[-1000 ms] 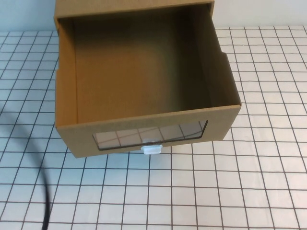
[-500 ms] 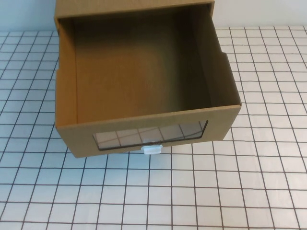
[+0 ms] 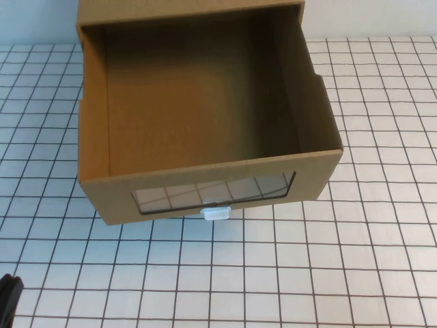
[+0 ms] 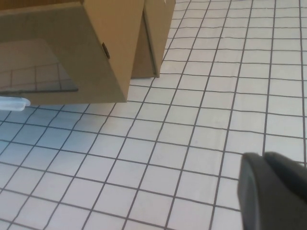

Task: Open the shoe box
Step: 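Pull the top drawer of the cardboard box fully open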

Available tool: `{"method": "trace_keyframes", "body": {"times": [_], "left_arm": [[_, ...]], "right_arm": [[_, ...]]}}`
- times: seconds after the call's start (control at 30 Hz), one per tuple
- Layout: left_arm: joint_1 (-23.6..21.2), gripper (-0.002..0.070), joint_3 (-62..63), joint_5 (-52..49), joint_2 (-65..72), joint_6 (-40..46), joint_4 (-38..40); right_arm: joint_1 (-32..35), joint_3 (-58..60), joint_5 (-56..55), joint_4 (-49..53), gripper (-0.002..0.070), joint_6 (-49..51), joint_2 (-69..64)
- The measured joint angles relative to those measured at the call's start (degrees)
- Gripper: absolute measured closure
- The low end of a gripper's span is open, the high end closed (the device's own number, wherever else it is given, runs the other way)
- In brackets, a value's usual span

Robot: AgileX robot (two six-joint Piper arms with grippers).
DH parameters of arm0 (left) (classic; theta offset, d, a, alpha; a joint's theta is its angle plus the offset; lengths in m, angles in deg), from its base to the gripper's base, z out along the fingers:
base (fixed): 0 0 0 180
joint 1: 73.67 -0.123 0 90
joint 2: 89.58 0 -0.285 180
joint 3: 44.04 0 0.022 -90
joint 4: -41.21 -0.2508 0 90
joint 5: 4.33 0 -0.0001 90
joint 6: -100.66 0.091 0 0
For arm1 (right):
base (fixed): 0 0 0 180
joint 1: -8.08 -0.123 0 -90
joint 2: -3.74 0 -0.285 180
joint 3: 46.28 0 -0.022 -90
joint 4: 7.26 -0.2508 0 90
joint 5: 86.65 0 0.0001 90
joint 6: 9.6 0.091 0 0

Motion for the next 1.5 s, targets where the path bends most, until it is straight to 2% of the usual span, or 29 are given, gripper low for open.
{"method": "trace_keyframes", "body": {"times": [0.57, 0.7, 0.87, 1.0, 1.13, 1.33, 1.5], "left_arm": [[0.00, 0.0677, 0.00, -1.79, 0.00, 0.00, -0.11], [0.00, 0.0677, 0.00, -1.79, 0.00, 0.00, -0.11], [0.00, 0.0677, 0.00, -1.79, 0.00, 0.00, -0.20], [0.00, 0.0677, 0.00, -1.79, 0.00, 0.00, -0.20], [0.00, 0.0677, 0.00, -1.84, -0.05, 0.00, -0.20], [0.00, 0.0677, 0.00, -1.84, -0.05, 0.00, -0.20], [0.00, 0.0677, 0.00, -1.84, -0.05, 0.00, -0.20]], "right_arm": [[0.00, 0.20, -0.97, 2.43, 0.0689, 0.00, 0.00], [2.72, 3.16, -8.71, 4.13, 0.0689, 0.00, 1.87], [7.45, 12.91, -20.91, 4.40, 0.0689, 0.00, 7.93], [8.11, 19.79, -26.56, 5.72, 0.0689, 0.00, 13.15], [8.11, 20.63, -23.09, 6.71, 0.0689, -0.08, 14.40], [8.11, 20.66, -12.02, 7.33, 0.0689, -0.12, 14.40], [8.11, 20.75, -10.30, 7.59, 0.0689, -0.12, 14.40]]}}
